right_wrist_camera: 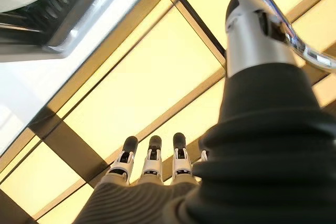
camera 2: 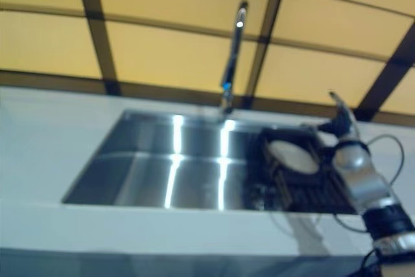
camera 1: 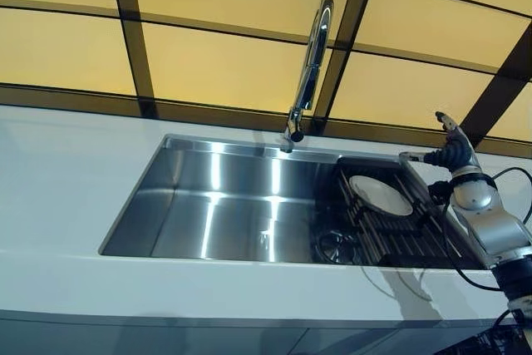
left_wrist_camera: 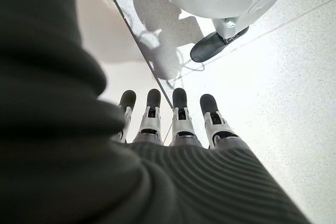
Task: Take plates into dishwasher
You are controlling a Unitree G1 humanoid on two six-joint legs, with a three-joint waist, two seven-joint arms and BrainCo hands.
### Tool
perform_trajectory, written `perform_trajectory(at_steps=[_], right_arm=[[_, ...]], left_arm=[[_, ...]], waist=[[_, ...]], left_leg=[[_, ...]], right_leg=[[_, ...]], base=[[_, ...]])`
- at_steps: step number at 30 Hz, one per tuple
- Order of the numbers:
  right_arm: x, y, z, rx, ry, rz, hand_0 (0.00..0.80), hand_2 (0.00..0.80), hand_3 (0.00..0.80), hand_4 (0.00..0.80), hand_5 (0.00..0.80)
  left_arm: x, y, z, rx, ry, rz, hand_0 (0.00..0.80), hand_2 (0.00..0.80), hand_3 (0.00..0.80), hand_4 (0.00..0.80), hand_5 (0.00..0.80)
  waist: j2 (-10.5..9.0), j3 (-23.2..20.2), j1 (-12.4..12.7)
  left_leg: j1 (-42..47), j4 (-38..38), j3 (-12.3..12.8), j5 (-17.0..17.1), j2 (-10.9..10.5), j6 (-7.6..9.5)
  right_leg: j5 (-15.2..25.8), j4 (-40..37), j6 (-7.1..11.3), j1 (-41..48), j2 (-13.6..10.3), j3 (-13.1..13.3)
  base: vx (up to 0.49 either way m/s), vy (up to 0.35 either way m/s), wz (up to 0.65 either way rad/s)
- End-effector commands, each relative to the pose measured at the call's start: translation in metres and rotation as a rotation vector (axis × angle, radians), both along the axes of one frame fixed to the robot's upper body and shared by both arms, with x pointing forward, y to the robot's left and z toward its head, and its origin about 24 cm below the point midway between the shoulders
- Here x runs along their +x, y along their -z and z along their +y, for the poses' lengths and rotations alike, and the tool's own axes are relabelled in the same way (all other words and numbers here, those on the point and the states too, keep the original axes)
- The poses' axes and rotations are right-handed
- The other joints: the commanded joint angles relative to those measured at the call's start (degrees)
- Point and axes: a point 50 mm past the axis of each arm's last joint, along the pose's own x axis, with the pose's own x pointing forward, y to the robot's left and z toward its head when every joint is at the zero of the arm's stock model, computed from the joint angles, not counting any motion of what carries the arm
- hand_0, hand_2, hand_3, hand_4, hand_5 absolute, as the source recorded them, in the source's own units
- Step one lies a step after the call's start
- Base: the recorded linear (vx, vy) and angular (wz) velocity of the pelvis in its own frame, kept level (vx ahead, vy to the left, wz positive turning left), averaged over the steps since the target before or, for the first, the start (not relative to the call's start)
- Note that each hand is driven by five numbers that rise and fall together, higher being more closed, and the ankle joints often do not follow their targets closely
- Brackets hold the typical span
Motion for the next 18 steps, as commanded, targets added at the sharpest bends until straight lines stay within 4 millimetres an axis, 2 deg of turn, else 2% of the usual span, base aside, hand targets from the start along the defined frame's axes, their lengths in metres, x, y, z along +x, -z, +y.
perform_trajectory(at_steps=[1, 9, 18], right_arm=[[-0.014, -0.021, 0.002, -0.178, -0.086, 0.018, 0.000, 0.000, 0.000, 0.000, 0.000], [-0.022, 0.004, 0.010, -0.279, -0.209, 0.241, 0.000, 0.000, 0.000, 0.000, 0.000], [-0.022, 0.019, 0.018, -0.360, -0.246, 0.330, 0.000, 0.000, 0.000, 0.000, 0.000]], left_arm=[[-0.006, -0.001, 0.009, 0.038, 0.029, 0.016, 0.000, 0.000, 0.000, 0.000, 0.000], [0.002, -0.004, 0.012, 0.050, 0.008, -0.007, 0.000, 0.000, 0.000, 0.000, 0.000], [0.004, -0.005, 0.014, 0.062, 0.015, -0.005, 0.000, 0.000, 0.000, 0.000, 0.000]], waist=[[0.97, -3.28, -0.82], [0.25, -2.67, -1.98], [-0.52, -2.13, -1.81]], left_leg=[[-2.31, 0.92, 2.48, -4.19, -5.77, 8.57], [-2.58, 1.39, 3.62, -4.19, -5.40, 8.67], [-2.48, 1.95, 3.87, -4.46, -5.26, 8.98]], right_leg=[[-2.58, 6.13, 2.66, -5.79, 4.09, 2.46], [-2.71, 7.18, 2.68, -6.30, 4.28, 2.90], [-2.27, 8.04, 3.07, -6.59, 4.15, 2.70]], base=[[0.000, 0.000, 0.00], [-0.037, -0.007, -0.04], [-0.003, -0.006, -0.06]])
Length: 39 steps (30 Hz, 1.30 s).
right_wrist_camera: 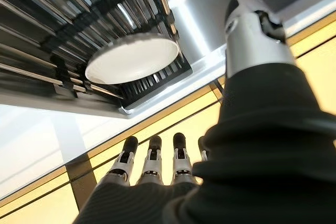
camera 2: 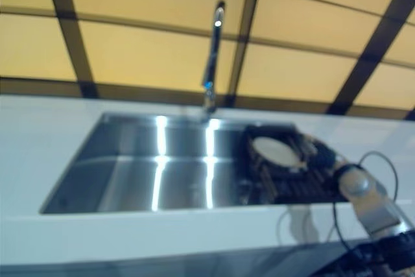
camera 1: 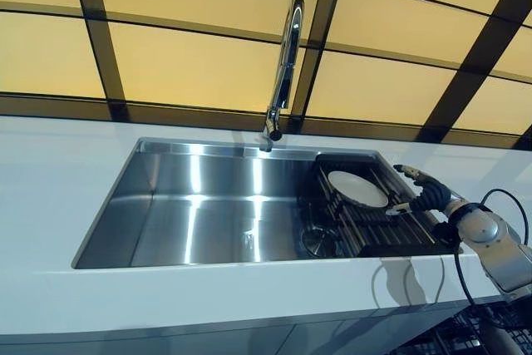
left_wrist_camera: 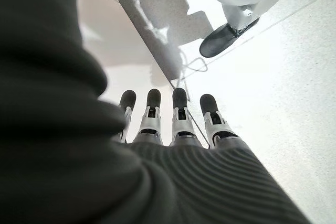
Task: Take plates into dishwasher
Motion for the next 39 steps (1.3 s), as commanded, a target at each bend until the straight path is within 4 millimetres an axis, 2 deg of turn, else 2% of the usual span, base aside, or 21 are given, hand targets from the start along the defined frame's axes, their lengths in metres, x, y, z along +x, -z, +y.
perform_trajectory(at_steps=[1, 15, 27, 39], right_arm=[[0.000, -0.023, 0.012, -0.126, -0.055, -0.076, 0.000, 0.000, 0.000, 0.000, 0.000], [0.017, -0.018, 0.024, -0.101, -0.030, -0.080, 0.000, 0.000, 0.000, 0.000, 0.000], [0.030, 0.015, 0.032, -0.042, 0.014, 0.010, 0.000, 0.000, 0.000, 0.000, 0.000], [0.039, 0.021, 0.032, -0.037, 0.074, 0.004, 0.000, 0.000, 0.000, 0.000, 0.000]], left_arm=[[0.002, -0.003, 0.008, 0.045, 0.029, 0.011, 0.000, 0.000, 0.000, 0.000, 0.000], [0.012, -0.008, 0.010, 0.066, 0.087, 0.008, 0.000, 0.000, 0.000, 0.000, 0.000], [0.018, -0.009, 0.007, 0.070, 0.127, 0.010, 0.000, 0.000, 0.000, 0.000, 0.000], [0.027, -0.013, 0.006, 0.072, 0.165, -0.004, 0.000, 0.000, 0.000, 0.000, 0.000]], waist=[[0.89, -1.15, 0.38], [-0.01, -0.28, 2.18], [0.12, 0.24, 3.37], [0.75, 1.18, 4.31]], left_leg=[[-2.59, 1.93, 2.22, -4.36, -5.33, 9.11], [-3.60, 3.03, 1.43, -4.64, -5.26, 9.38], [-3.97, 3.74, 0.58, -4.89, -5.35, 9.73], [-5.18, 4.10, -0.01, -4.53, -5.08, 9.70]], right_leg=[[-2.20, 7.36, 2.93, -5.31, 3.93, 1.21], [-1.97, 7.55, 3.27, -5.50, 3.84, 0.71], [-1.72, 8.13, 3.56, -5.59, 3.21, 0.45], [-2.94, 7.73, 3.05, -4.98, 3.38, 0.51]], base=[[0.000, 0.000, 0.00], [0.002, -0.005, 0.00], [0.007, -0.006, 0.03], [-0.007, -0.018, 0.04]])
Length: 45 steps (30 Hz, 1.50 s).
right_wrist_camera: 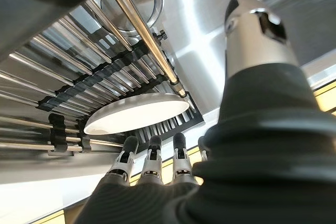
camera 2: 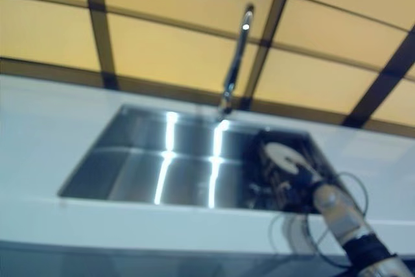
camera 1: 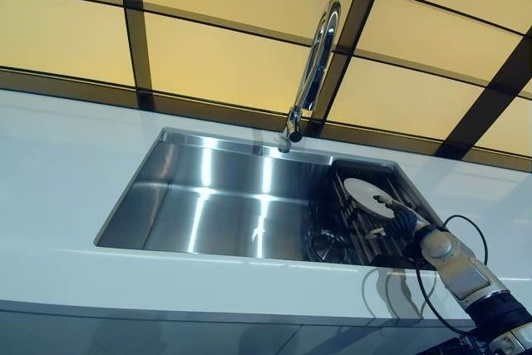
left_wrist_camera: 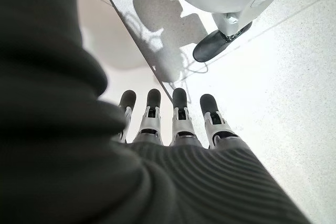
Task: Take plates into dishwasher
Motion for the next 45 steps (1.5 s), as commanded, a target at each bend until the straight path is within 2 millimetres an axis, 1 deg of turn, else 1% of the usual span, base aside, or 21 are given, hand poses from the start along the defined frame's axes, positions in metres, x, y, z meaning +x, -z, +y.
perform_trajectory(at_steps=[1, 7, 10, 15, 22, 28, 36, 45], right_arm=[[0.018, -0.043, 0.009, -0.108, -0.013, -0.150, 0.000, 0.000, 0.000, 0.000, 0.000], [0.020, -0.043, 0.005, -0.146, 0.006, -0.152, 0.000, 0.000, 0.000, 0.000, 0.000], [0.020, -0.044, 0.003, -0.157, 0.018, -0.158, 0.000, 0.000, 0.000, 0.000, 0.000], [0.020, -0.046, -0.008, -0.174, 0.069, -0.179, 0.000, 0.000, 0.000, 0.000, 0.000], [0.021, -0.051, -0.019, -0.198, 0.112, -0.193, 0.000, 0.000, 0.000, 0.000, 0.000], [0.025, -0.058, -0.024, -0.221, 0.148, -0.207, 0.000, 0.000, 0.000, 0.000, 0.000], [0.031, -0.062, -0.028, -0.245, 0.186, -0.209, 0.000, 0.000, 0.000, 0.000, 0.000], [0.038, -0.064, -0.030, -0.285, 0.210, -0.185, 0.000, 0.000, 0.000, 0.000, 0.000]], left_arm=[[0.013, -0.004, -0.002, 0.022, 0.079, -0.012, 0.000, 0.000, 0.000, 0.000, 0.000], [0.007, -0.001, -0.004, 0.015, 0.073, -0.004, 0.000, 0.000, 0.000, 0.000, 0.000], [0.006, -0.001, -0.003, 0.017, 0.069, -0.001, 0.000, 0.000, 0.000, 0.000, 0.000], [0.008, -0.002, -0.003, 0.019, 0.078, -0.002, 0.000, 0.000, 0.000, 0.000, 0.000], [0.009, -0.004, -0.001, 0.025, 0.095, -0.001, 0.000, 0.000, 0.000, 0.000, 0.000], [0.012, -0.005, 0.000, 0.031, 0.106, 0.002, 0.000, 0.000, 0.000, 0.000, 0.000], [0.014, -0.005, -0.003, 0.025, 0.125, 0.003, 0.000, 0.000, 0.000, 0.000, 0.000], [0.024, -0.010, -0.004, 0.016, 0.133, -0.028, 0.000, 0.000, 0.000, 0.000, 0.000]], waist=[[2.68, -0.10, 1.03], [3.41, -0.72, 1.13], [3.33, -0.86, 1.13], [3.09, -0.82, 1.51], [2.78, -1.07, 2.21], [2.97, -1.15, 2.78], [3.50, -1.07, 3.57], [3.89, 0.11, 4.72]], left_leg=[[-2.70, 1.31, 2.07, -3.88, -5.71, 10.04], [-2.94, 0.98, 2.25, -3.65, -5.78, 9.92], [-3.00, 1.00, 2.33, -3.63, -5.70, 9.90], [-3.26, 0.99, 2.24, -3.53, -5.52, 9.73], [-3.50, 0.72, 1.88, -3.19, -5.36, 9.49], [-3.75, 0.53, 1.48, -2.91, -5.37, 9.28], [-4.27, 0.59, 1.06, -2.73, -5.58, 9.18], [-5.70, 1.05, 0.41, -2.26, -5.57, 9.10]], right_leg=[[-2.72, 7.84, 2.73, -5.15, 3.25, 1.96], [-3.24, 7.28, 2.36, -4.62, 3.27, 2.11], [-3.39, 7.23, 2.25, -4.51, 3.36, 2.24], [-3.40, 6.96, 2.23, -4.25, 3.53, 2.20], [-3.47, 6.43, 2.11, -3.68, 3.68, 1.80], [-3.73, 6.14, 1.93, -3.21, 3.69, 1.56], [-3.78, 5.85, 1.77, -3.09, 3.52, 1.42], [-3.89, 5.95, 1.54, -3.28, 3.29, 0.92]], base=[[0.000, 0.000, 0.00], [0.000, 0.000, 0.00], [0.000, 0.000, 0.00], [-0.004, -0.007, 0.00], [-0.015, -0.028, 0.04], [-0.004, -0.005, 0.00], [0.000, 0.000, 0.00], [-0.014, -0.005, 0.03]])
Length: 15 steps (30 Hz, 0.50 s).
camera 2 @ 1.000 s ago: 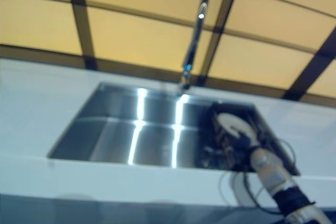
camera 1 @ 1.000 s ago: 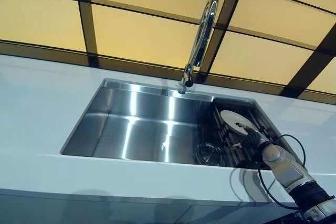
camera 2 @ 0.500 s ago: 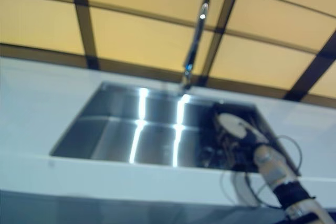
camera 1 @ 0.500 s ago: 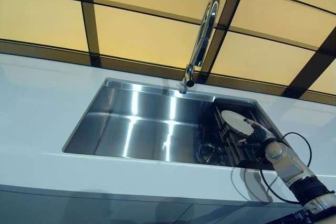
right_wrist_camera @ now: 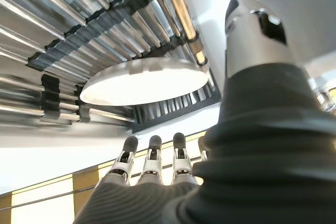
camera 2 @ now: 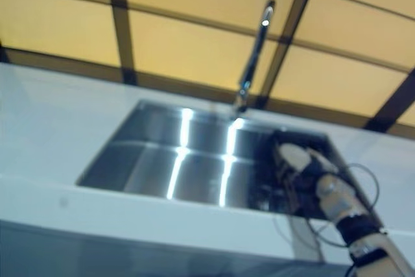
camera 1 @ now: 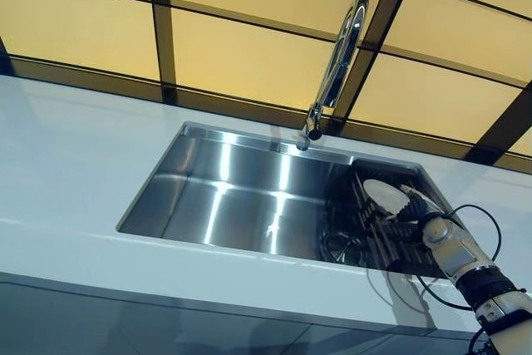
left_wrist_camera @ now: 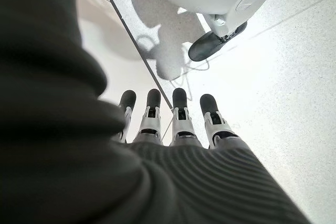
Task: Take plates into dishwasher
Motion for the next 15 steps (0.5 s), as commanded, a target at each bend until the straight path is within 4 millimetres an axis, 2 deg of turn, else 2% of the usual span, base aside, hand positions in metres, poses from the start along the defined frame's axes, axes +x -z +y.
perform_trajectory(at_steps=[1, 8, 15], right_arm=[[0.015, -0.051, -0.003, -0.155, 0.009, -0.117, 0.000, 0.000, 0.000, 0.000, 0.000], [0.014, -0.047, -0.006, -0.183, 0.003, -0.084, 0.000, 0.000, 0.000, 0.000, 0.000], [0.010, -0.032, -0.012, -0.202, 0.015, -0.025, 0.000, 0.000, 0.000, 0.000, 0.000]], left_arm=[[0.012, -0.004, -0.004, 0.020, 0.088, -0.007, 0.000, 0.000, 0.000, 0.000, 0.000], [0.015, -0.006, -0.004, 0.013, 0.081, -0.024, 0.000, 0.000, 0.000, 0.000, 0.000], [0.018, -0.007, -0.007, -0.003, 0.069, -0.051, 0.000, 0.000, 0.000, 0.000, 0.000]], waist=[[2.94, -0.21, 1.65], [3.01, 0.34, 1.81], [3.14, 0.69, 1.91]], left_leg=[[-2.73, -1.01, 2.13, -2.09, -5.71, 9.17], [-3.60, -0.91, 1.90, -1.72, -5.55, 9.00], [-4.38, -0.65, 1.90, -1.57, -5.29, 8.88]], right_leg=[[-4.10, 6.12, 1.84, -2.49, 3.22, 0.99], [-4.43, 6.23, 1.62, -2.55, 3.19, 0.90], [-4.91, 6.53, 1.39, -2.64, 3.01, 0.73]], base=[[-0.026, -0.026, 0.10], [-0.009, -0.008, 0.03], [0.000, 0.000, 0.00]])
